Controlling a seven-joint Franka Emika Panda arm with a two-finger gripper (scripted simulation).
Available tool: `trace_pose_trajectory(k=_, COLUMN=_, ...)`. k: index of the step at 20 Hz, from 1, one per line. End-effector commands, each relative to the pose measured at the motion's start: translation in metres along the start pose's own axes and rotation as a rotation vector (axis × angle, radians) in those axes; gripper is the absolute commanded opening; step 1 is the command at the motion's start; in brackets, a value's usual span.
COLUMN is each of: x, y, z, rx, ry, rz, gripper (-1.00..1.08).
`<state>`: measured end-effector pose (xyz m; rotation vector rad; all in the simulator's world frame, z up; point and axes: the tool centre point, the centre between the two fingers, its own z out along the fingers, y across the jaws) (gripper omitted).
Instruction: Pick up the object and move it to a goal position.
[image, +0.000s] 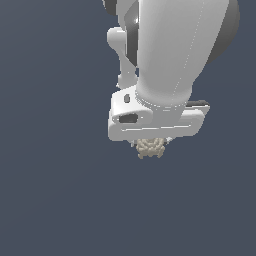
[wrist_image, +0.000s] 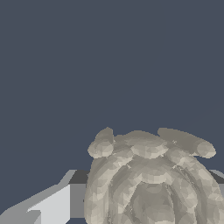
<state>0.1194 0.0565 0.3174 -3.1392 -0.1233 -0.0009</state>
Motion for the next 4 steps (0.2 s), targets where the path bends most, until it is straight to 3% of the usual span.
trace_pose_trajectory(k=1, x=0.0012, y=-0.0001, z=-0.0028, rx=0.0, ry=0.0, rz=0.0, gripper=-1.0)
trace_pose_trajectory(k=4, x=0.0016, y=-0.0002, z=-0.0038, rx=0.0, ry=0.0, rz=0.0, gripper=-1.0)
